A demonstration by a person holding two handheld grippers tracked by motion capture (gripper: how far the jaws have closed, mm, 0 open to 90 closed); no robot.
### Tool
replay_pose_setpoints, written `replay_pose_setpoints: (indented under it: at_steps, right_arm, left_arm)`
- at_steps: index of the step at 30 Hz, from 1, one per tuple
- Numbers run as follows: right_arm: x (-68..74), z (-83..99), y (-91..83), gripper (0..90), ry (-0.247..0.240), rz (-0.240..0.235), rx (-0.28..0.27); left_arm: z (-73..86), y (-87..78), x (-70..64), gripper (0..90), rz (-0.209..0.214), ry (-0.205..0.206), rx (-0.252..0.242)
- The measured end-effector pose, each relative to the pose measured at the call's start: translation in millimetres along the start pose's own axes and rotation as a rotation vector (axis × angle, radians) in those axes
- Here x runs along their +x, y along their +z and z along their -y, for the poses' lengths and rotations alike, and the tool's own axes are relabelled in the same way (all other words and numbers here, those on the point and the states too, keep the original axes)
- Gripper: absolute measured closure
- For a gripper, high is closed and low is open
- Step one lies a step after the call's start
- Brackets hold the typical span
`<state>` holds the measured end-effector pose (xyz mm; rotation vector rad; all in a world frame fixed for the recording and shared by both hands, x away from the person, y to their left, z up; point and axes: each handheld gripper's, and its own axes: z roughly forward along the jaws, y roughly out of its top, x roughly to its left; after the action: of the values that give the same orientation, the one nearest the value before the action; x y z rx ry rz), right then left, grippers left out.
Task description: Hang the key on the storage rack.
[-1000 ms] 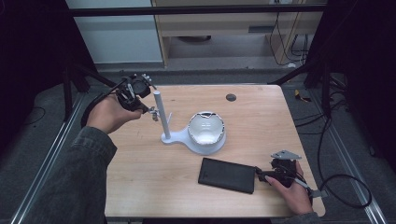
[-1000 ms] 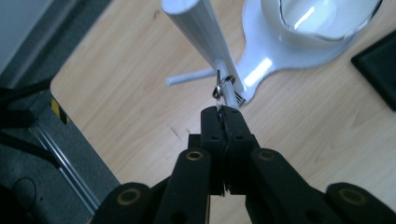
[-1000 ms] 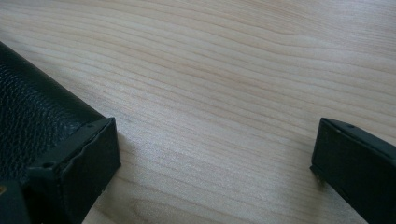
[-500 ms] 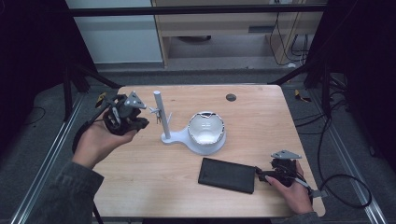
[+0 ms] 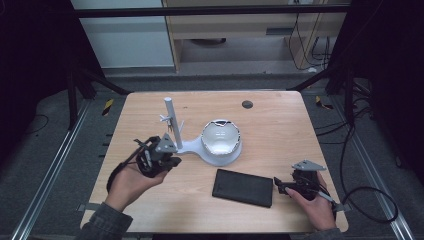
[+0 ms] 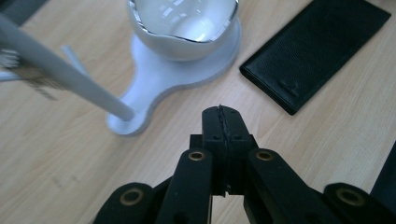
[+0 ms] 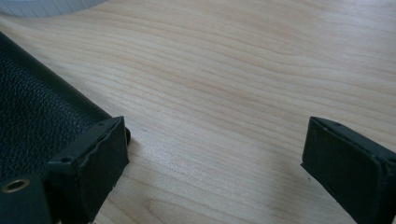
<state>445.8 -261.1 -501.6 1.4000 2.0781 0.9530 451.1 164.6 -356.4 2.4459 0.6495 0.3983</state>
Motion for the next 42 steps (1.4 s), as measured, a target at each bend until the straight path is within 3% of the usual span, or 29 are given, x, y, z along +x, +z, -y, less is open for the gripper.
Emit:
replay_pose_setpoints:
  at_steps: [8, 13, 17, 27, 31, 36, 42]
  right_arm:
    - [-1.1, 1.8, -3.7, 7.0, -0.028, -0.033, -0.007]
    - [0.7, 1.1, -4.5, 8.8, -0.034, -0.036, -0.018]
    - [1.6, 0.4, -6.2, 9.0, -0.035, -0.037, -0.028]
    - [2.5, -3.8, -12.5, 17.1, -0.032, -0.044, -0.099]
    - [0.8, -2.8, -13.5, 17.2, -0.036, -0.048, -0.099]
    - [2.5, -1.6, -17.2, 16.6, -0.025, -0.052, -0.1]
    - [3.4, 0.9, -18.7, 15.3, -0.037, -0.042, -0.091]
  left_arm:
    - [11.7, 52.6, -22.1, 89.7, 0.092, 0.012, 0.006]
    - [16.0, 75.7, -31.5, 89.8, 0.131, 0.003, 0.0]
    - [18.9, 94.2, -41.9, 89.9, 0.158, 0.02, 0.029]
    - [24.6, 108.2, -48.2, 90.0, 0.178, 0.017, 0.051]
    - [28.0, 113.8, -52.8, 90.0, 0.189, 0.025, 0.073]
    - [27.8, 120.0, -60.4, 90.0, 0.179, 0.073, 0.112]
    - [26.9, 120.5, -59.0, 90.0, 0.172, 0.077, 0.106]
